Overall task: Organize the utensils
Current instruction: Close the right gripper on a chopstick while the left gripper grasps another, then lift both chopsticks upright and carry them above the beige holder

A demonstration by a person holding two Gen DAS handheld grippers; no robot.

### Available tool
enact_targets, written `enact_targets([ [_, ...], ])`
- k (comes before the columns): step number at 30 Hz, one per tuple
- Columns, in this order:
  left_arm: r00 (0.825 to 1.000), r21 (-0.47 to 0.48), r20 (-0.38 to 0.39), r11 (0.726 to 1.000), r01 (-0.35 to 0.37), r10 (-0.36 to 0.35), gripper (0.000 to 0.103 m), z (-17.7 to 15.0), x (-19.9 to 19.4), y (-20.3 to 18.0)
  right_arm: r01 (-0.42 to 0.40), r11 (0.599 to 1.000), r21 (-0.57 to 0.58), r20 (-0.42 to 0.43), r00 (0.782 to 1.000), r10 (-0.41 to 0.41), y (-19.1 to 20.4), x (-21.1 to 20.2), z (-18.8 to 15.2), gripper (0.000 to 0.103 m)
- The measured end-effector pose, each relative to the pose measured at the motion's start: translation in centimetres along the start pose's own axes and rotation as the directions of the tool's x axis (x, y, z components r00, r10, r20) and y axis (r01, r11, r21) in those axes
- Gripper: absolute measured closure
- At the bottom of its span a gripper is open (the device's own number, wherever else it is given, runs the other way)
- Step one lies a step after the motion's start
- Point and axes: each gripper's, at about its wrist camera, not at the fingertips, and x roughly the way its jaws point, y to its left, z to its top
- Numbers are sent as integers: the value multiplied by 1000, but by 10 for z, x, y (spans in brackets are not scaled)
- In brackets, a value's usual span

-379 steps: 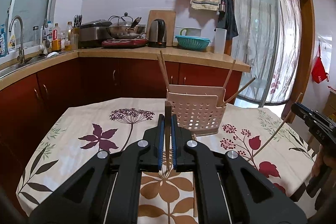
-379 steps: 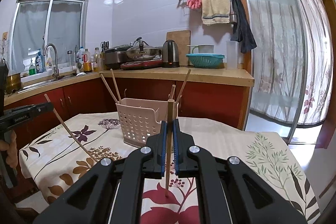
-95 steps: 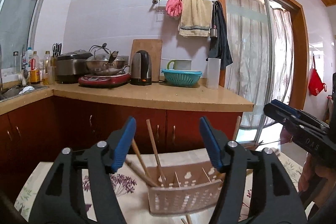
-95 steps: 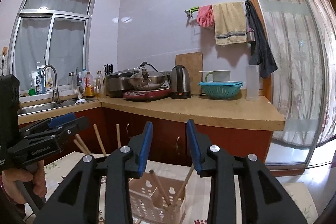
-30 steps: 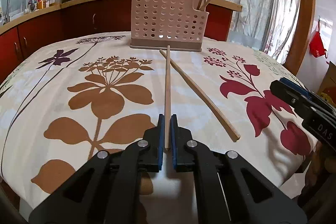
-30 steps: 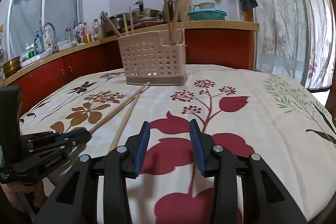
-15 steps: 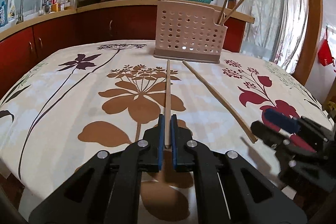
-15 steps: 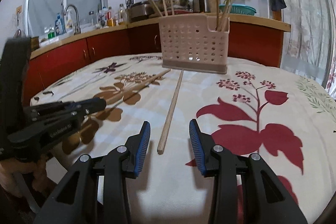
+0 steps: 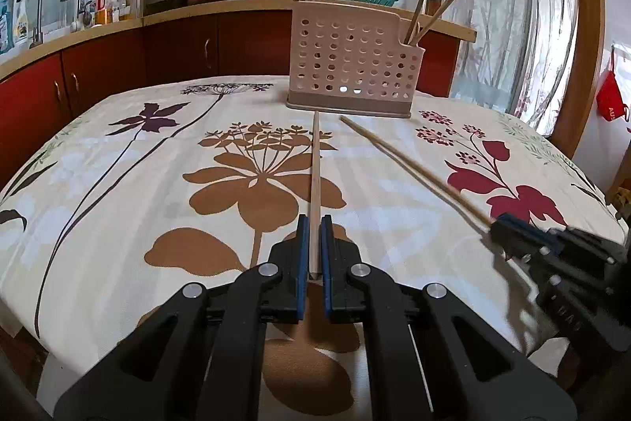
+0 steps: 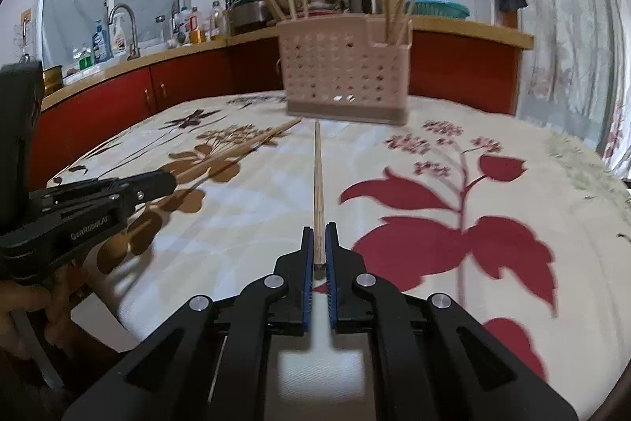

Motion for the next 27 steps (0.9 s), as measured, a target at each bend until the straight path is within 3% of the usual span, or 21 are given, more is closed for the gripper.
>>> enact_targets([
  [18,991,26,136,1000,-5,2,96,27,-35,-3,68,998,-14,182,981,-64,-12,-54,42,96],
  [27,975,31,221,999,-14,7,96,49,-63,1,76,997,-2,239,968,-74,-15,-74,59,96],
])
